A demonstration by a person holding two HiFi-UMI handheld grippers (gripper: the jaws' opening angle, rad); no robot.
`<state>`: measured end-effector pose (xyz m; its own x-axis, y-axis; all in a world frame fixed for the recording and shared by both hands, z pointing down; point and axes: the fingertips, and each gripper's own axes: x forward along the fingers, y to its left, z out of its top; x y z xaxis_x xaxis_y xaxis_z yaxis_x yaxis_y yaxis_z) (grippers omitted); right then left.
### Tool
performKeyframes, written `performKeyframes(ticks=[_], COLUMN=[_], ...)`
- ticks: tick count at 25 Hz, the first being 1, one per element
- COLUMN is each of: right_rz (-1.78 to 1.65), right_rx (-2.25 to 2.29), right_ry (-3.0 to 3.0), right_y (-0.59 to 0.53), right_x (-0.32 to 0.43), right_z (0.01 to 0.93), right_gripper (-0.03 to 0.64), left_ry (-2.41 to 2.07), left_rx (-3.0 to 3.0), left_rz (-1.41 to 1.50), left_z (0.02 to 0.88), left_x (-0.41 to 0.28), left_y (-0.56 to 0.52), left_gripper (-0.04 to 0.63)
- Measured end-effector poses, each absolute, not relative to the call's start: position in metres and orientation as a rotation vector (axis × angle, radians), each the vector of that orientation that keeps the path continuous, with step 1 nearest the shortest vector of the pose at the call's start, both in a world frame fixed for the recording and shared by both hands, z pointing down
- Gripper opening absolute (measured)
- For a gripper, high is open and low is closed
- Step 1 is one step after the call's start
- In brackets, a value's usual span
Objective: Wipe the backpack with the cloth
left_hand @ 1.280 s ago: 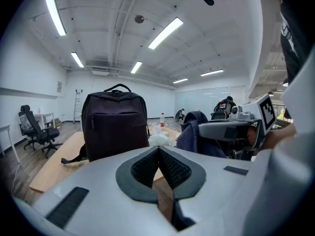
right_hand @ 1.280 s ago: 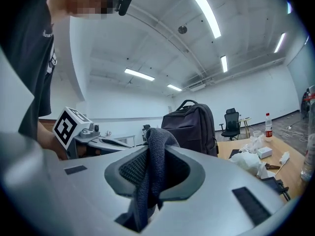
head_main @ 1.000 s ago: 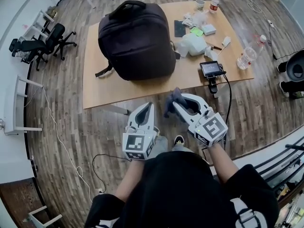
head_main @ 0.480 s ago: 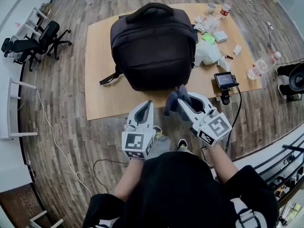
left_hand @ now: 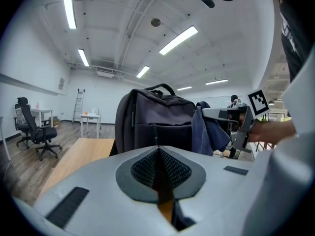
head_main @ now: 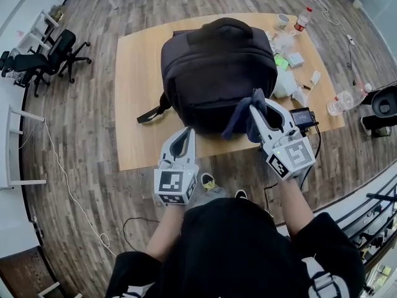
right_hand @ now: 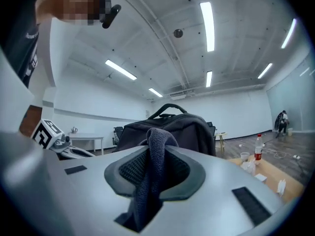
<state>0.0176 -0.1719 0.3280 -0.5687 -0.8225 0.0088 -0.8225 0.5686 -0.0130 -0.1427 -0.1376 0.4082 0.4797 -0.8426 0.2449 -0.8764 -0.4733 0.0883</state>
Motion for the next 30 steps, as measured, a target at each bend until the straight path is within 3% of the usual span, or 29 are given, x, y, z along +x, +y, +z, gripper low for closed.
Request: performKeyframes(ticks=[13, 18, 30], right_rz=[-0.501, -0.252, -0.154], right_rx=[1.79, 1.496, 1.473], right_ry=[-2.559, -2.422, -2.392], right_y=[-0.222, -0.224, -0.235], right_x=[0.025, -0.008, -0.045], right_z=[0.225, 0.313, 0.326], right_gripper=[0.074, 0.075, 0.075], left_ry=[-1.536, -1.51, -1.527], left_rx=[2.56, 2.569, 2.562], left_rz=[0.203, 0.218, 0.241], left_z=[0.384, 0.382, 0.384], left_x=[-0.176, -0.171, -0.163], left_y=[-0.179, -0.177, -0.174], left_gripper=[0.017, 0.017, 0.017])
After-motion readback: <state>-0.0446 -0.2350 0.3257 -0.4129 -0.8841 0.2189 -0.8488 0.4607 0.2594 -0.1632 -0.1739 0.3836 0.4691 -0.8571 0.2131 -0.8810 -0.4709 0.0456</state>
